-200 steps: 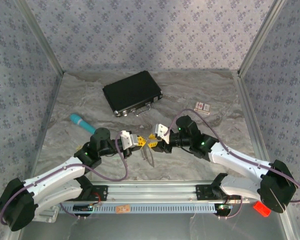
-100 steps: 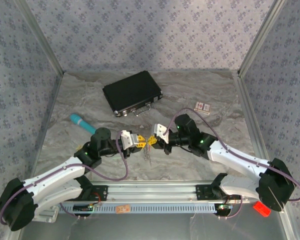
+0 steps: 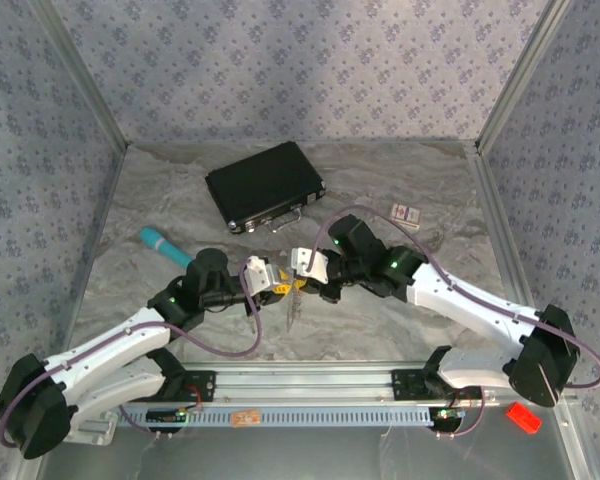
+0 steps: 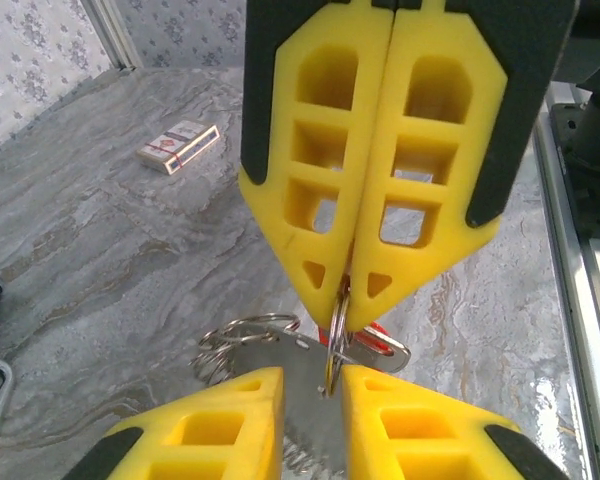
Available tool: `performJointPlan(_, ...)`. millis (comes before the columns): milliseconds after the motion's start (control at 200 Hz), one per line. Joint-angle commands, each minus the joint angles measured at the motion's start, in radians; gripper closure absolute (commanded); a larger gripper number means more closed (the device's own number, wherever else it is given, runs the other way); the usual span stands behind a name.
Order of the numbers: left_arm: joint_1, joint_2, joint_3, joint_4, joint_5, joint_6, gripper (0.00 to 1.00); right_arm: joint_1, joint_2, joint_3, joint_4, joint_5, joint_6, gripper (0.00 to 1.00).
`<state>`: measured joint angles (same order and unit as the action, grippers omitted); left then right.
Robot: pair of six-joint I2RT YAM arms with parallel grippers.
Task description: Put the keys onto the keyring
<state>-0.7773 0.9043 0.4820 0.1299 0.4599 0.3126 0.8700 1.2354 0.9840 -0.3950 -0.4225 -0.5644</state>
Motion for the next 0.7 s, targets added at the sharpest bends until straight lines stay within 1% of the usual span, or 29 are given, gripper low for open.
performJointPlan(0, -0.001, 0.001, 0.038, -0.006, 0.036, 0.014, 0.83, 0.022, 0.023, 0.061, -0.063, 0.025, -0.049, 1.0)
performJointPlan(80, -0.002, 0.0, 0.038, -0.006, 0.039, 0.016, 0.85, 0.029, 0.031, 0.066, -0.064, 0.019, -0.052, 1.0)
performJointPlan(235, -0.002, -0.008, 0.036, -0.009, 0.044, 0.019, 0.96, 0.022, 0.014, 0.048, -0.039, -0.003, -0.03, 1.0)
performJointPlan(275, -0.001, -0.011, 0.034, -0.007, 0.045, 0.019, 1.0, 0.011, -0.004, 0.026, -0.01, -0.01, -0.01, 0.89)
performJointPlan(320, -0.001, -0.014, 0.03, -0.001, 0.046, 0.017, 1.0, -0.008, -0.029, -0.004, 0.029, -0.032, 0.018, 0.79)
performJointPlan(355, -0.001, -0.017, 0.024, 0.011, 0.049, 0.014, 1.0, -0.027, -0.051, -0.033, 0.065, -0.052, 0.045, 0.73)
performJointPlan(405, -0.001, -0.022, 0.012, 0.035, 0.054, 0.008, 1.0, -0.055, -0.078, -0.075, 0.115, -0.091, 0.081, 0.68)
performJointPlan(510, -0.002, -0.037, -0.016, 0.085, 0.065, 0.008, 1.0, -0.094, -0.097, -0.125, 0.168, -0.137, 0.125, 0.66)
performJointPlan(695, -0.002, -0.048, -0.027, 0.095, 0.069, 0.014, 1.0, -0.096, -0.073, -0.134, 0.179, -0.165, 0.137, 0.67)
